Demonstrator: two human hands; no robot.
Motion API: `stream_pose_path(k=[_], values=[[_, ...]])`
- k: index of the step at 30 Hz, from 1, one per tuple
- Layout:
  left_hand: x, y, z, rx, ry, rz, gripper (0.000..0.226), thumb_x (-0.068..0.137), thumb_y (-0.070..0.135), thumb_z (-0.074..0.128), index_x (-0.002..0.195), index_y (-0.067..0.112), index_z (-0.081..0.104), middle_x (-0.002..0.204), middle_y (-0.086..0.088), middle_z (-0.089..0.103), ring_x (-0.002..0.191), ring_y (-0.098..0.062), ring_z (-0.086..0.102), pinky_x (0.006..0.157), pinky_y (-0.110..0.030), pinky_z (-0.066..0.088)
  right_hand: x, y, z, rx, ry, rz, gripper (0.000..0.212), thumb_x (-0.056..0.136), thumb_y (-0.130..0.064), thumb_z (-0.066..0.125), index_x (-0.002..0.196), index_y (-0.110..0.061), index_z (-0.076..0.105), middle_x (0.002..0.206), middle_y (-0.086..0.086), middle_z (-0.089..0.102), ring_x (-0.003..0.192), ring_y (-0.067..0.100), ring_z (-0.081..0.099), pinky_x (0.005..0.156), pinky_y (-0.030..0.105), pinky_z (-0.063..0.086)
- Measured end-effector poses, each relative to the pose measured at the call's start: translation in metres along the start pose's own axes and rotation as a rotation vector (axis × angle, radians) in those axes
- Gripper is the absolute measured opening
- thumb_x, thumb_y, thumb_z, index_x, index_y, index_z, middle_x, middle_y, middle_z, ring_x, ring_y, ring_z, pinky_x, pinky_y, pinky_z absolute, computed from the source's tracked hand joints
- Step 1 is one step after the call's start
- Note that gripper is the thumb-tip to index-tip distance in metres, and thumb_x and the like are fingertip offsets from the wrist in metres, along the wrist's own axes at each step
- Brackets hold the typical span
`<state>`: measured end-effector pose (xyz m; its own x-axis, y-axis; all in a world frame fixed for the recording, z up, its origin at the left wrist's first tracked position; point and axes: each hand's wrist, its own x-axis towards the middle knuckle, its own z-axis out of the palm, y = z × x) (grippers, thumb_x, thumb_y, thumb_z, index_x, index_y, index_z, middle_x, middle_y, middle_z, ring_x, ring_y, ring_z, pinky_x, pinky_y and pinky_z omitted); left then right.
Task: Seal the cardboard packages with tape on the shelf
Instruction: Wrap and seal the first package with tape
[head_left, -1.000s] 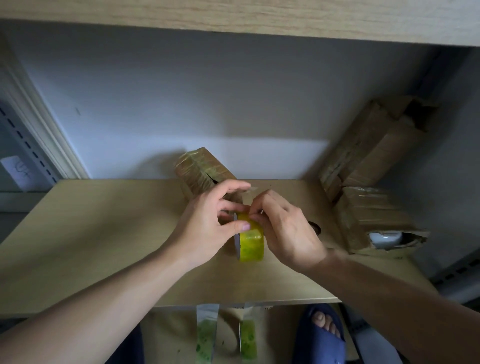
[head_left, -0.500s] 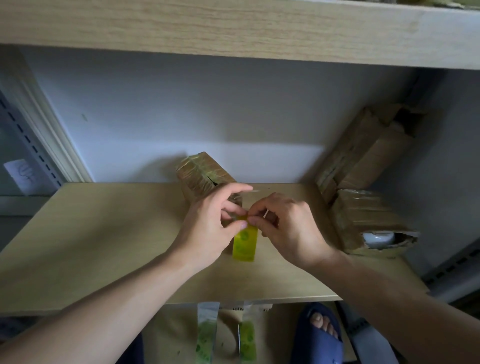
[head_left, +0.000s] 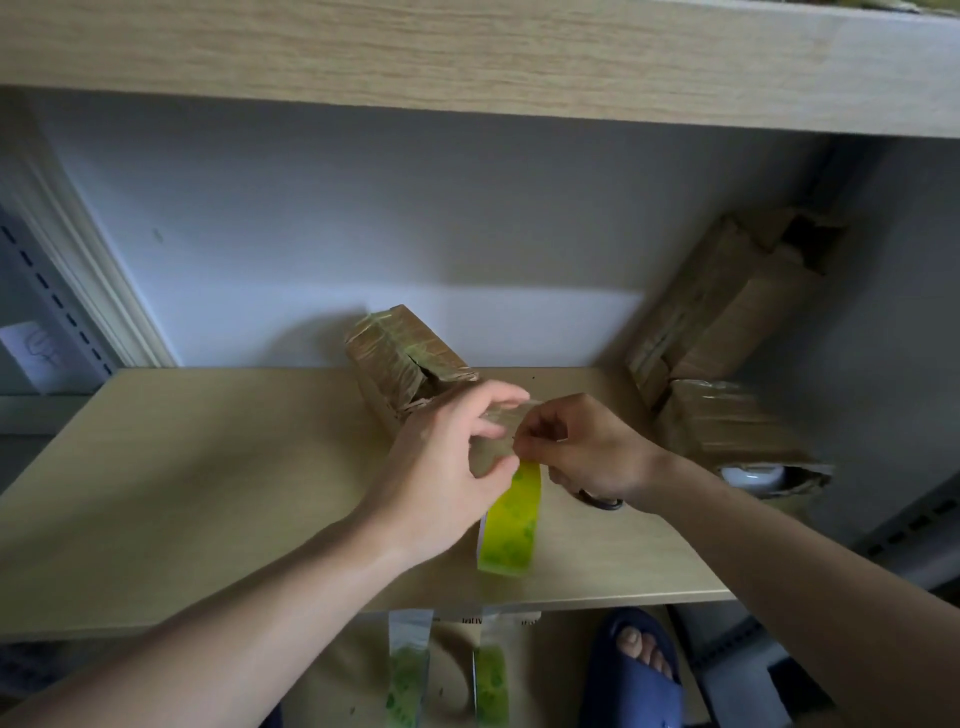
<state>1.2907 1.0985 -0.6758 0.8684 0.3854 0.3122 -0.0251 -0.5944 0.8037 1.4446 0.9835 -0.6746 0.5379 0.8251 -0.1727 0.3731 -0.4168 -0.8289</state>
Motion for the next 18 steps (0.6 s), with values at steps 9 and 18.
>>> stream_pose_path(k=[9,18], values=[[0.007,0.008,-0.011,-0.335,0.011,-0.14,0.055,0.092,-0.009,0.058,0.128,0.032,0.059,0.13,0.015,0.065,0.075,-0.023,0.075,0.064,-0.02,0.047,0.03,0.029,-0.01,-0.223,0.034,0.264,0.022,0.087,-0.013,0.071,0.066,-0.009,0.067,0.046,0.003,0.057,0.038,0.011,0.042,0.04,0.016,0.035],[0.007,0.004,-0.024,-0.392,0.02,-0.174,0.057,0.091,-0.016,0.049,0.122,0.029,0.063,0.128,0.013,0.068,0.073,-0.022,0.073,0.062,-0.036,0.044,0.04,0.034,-0.01,-0.289,-0.021,0.331,0.028,0.082,-0.007,0.073,0.056,-0.016,0.068,0.043,0.002,0.057,0.037,0.007,0.044,0.042,0.014,0.036]])
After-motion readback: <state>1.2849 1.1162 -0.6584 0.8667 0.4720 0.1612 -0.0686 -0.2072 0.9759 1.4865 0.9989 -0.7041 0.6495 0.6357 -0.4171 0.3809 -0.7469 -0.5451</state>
